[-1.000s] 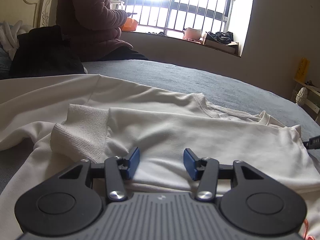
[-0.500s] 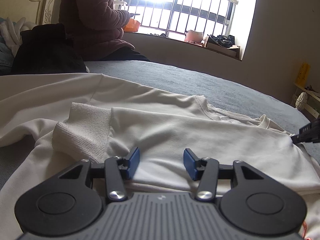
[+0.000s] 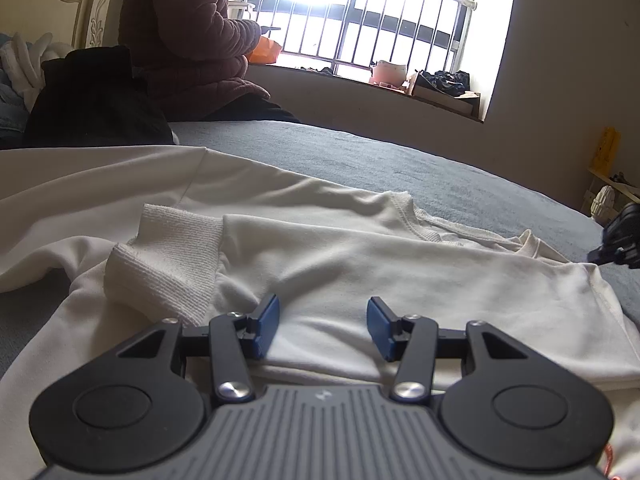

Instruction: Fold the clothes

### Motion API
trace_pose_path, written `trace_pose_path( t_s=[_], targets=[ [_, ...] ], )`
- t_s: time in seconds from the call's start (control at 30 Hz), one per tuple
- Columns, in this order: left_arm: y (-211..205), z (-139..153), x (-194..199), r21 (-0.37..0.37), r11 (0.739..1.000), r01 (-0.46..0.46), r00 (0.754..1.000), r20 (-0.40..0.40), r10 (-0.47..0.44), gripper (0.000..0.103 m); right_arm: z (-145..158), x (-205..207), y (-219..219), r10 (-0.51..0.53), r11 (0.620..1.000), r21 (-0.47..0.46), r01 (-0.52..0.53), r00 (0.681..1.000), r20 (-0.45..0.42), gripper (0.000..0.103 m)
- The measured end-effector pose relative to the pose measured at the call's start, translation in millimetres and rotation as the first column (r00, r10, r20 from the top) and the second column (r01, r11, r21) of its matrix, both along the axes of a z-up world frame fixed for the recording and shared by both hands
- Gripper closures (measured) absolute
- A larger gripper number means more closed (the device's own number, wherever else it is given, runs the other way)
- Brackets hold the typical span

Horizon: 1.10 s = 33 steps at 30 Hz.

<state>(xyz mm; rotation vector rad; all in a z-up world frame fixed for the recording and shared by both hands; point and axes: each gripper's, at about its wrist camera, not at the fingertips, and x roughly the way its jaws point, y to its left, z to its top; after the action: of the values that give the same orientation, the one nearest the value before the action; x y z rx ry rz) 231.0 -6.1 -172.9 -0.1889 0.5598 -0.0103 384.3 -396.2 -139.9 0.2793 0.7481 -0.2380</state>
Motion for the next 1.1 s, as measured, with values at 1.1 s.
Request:
trace_pose_path(
  t_s=[1.1],
  targets=[
    [44.8, 27.4, -10.2, -0.059, 0.992, -0.109, 0.992, -0.074, 0.104, 0.045, -17.3, -204.3, 3.8, -0.087, 0.897, 0.438, 0.063, 0.996, 0.035, 0.094]
  ],
)
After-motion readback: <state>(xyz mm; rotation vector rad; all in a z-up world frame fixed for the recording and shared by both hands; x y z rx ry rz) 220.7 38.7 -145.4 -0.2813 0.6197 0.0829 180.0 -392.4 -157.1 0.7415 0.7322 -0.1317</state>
